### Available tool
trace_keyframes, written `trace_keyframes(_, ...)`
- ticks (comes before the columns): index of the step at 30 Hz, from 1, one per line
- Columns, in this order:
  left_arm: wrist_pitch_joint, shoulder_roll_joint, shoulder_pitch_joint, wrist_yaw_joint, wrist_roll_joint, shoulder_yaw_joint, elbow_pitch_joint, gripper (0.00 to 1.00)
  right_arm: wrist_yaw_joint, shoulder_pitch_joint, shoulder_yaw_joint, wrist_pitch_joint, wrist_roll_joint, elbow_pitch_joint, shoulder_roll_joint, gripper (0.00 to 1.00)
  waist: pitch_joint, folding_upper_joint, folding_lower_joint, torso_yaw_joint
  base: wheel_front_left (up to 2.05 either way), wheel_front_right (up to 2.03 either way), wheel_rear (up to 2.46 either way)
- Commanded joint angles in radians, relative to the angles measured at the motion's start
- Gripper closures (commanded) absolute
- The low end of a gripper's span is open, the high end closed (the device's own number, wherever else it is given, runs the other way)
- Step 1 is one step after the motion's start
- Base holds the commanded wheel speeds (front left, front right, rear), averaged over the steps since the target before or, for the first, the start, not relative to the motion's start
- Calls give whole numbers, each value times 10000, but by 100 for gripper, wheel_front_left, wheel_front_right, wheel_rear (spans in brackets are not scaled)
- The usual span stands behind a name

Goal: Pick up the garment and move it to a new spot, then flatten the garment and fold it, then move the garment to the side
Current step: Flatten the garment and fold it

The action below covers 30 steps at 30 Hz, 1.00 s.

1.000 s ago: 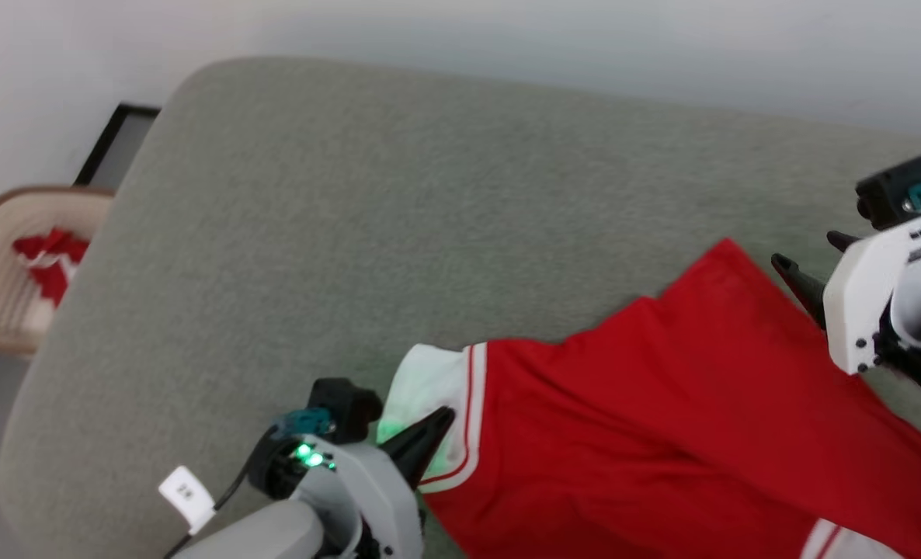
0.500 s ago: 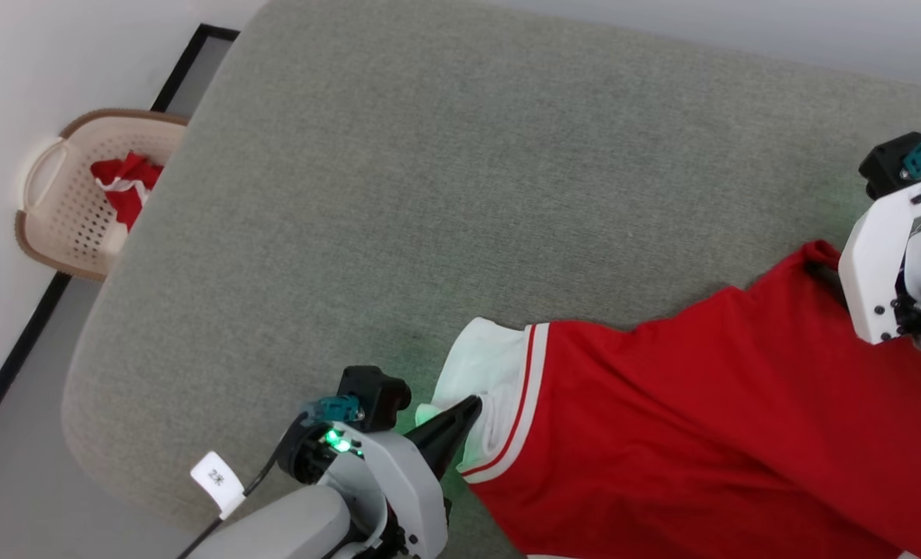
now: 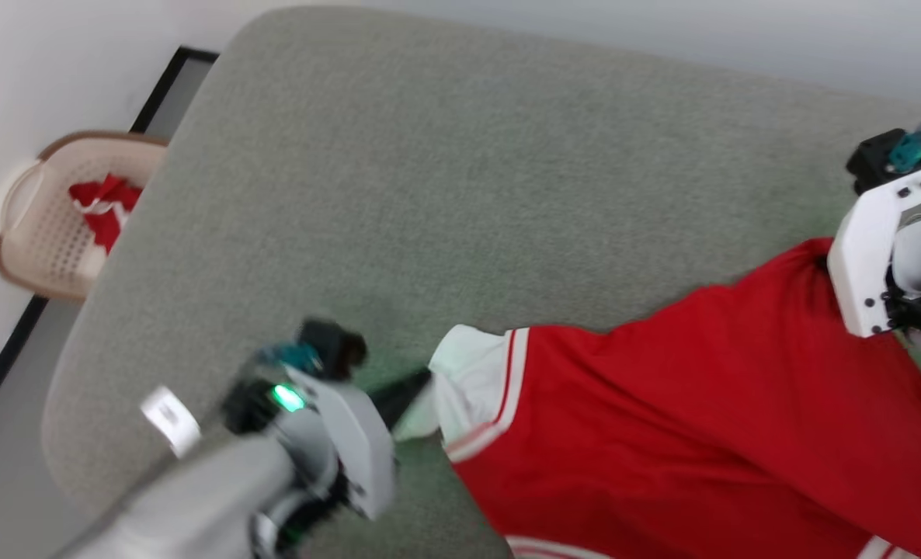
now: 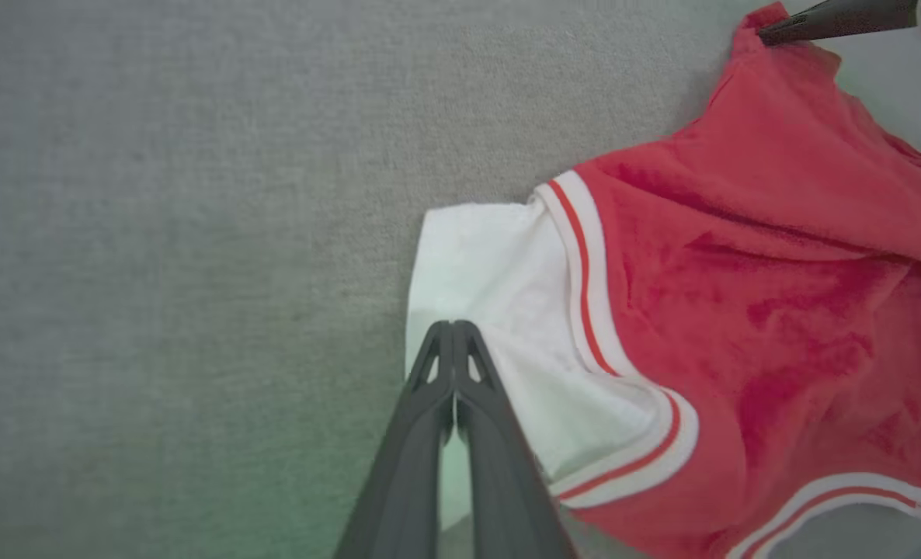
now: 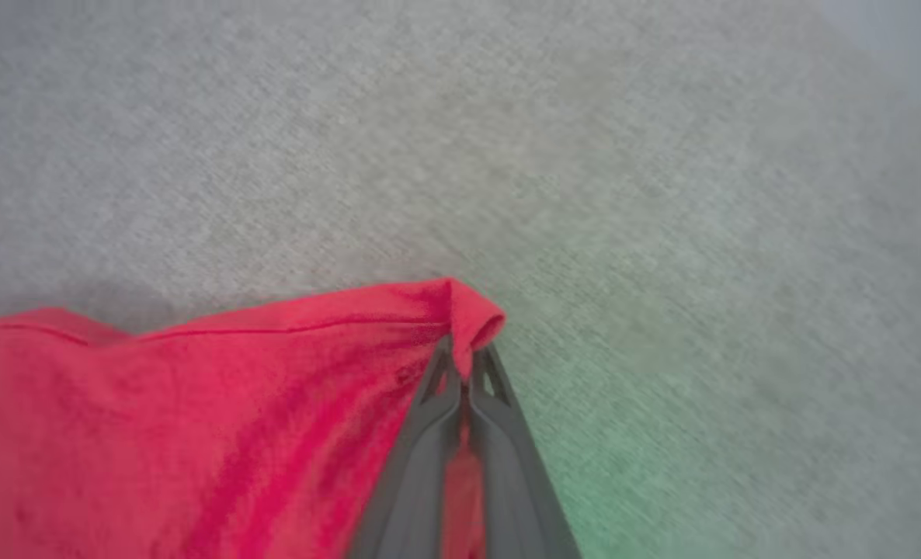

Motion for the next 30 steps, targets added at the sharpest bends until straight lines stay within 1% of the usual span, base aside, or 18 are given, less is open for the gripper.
trace_keyframes(1,282,274,-349,-13,19,60,-114,100,-14,-183,37,-188,73,78,-89,100,-457,0,0,-401,0,0,0)
trace_keyframes(3,913,764,-917,88,141,101,-288,100,-12,-403,98,-482,130,-63,-70,100,-743,0,0,-616,0,0,0)
trace_keyframes(6,1840,1425,-1943,124,378,197,-481,100,-14,-619,118,-943,237,-208,-202,100,-1182,0,0,-942,0,0,0)
trace_keyframes(8,2414,1691,-2686,28,511,286,-511,100,-14,-876,93,-1310,299,-317,-309,100,-1460,0,0,-1146,0,0,0)
trace_keyframes(11,3085,1893,-3762,-189,678,427,-269,100,-12,-1203,136,-1781,259,-531,-447,100,-1845,0,0,-1420,0,0,0)
trace_keyframes(14,3403,1799,-4709,-515,777,595,317,100,-14,-1508,151,-2134,265,-695,-604,100,-2234,0,0,-1704,0,0,0)
trace_keyframes(17,3599,1579,-5545,-812,928,704,1165,100,-14,-1864,141,-2460,189,-859,-723,100,-2566,0,0,-1957,0,0,0)
trace_keyframes(22,3424,1147,-6790,-1206,1230,833,2486,100,-14,-2411,37,-2931,39,-1070,-851,100,-2898,0,0,-2355,0,0,0)
trace_keyframes(26,3350,883,-7609,-1403,1413,838,3331,100,-14,-2770,-76,-3069,17,-1320,-966,100,-3010,0,0,-2562,0,0,0)
trace_keyframes(30,3514,686,-8314,-1528,1481,774,3976,100,-14,-3034,-181,-2994,58,-1567,-1037,100,-2920,0,0,-2778,0,0,0)
